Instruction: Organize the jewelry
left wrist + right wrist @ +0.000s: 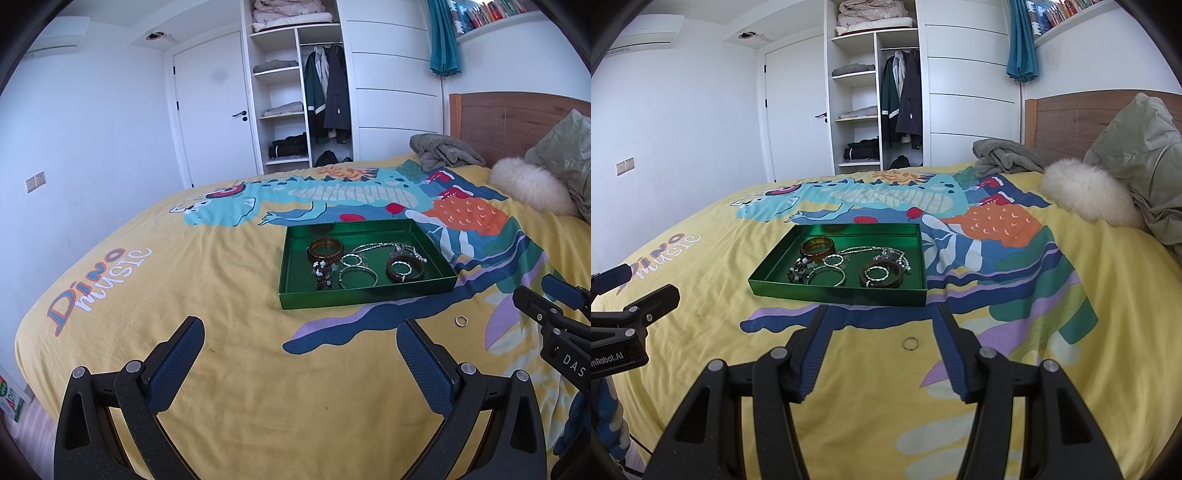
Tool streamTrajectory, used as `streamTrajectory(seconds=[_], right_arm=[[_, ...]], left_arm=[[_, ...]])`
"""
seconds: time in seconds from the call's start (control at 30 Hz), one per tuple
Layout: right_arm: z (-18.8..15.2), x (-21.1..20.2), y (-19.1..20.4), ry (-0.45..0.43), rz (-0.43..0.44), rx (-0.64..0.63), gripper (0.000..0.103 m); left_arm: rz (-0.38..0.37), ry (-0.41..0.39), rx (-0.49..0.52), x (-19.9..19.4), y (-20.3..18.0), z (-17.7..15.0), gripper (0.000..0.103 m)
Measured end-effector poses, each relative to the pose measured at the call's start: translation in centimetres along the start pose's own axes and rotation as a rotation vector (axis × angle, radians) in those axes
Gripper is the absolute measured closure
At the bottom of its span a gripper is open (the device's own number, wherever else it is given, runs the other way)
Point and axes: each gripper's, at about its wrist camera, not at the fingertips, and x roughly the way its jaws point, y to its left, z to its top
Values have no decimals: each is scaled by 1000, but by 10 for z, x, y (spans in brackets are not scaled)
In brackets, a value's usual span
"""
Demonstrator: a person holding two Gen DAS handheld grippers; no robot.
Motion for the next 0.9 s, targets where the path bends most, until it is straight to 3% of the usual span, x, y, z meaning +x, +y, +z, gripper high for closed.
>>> streamTrajectory(seconds=[0.9], right_arm=[[-1,1,0,3,-3,-4,49]], left_arm=[[-3,4,-2,1,-1,-2,1]])
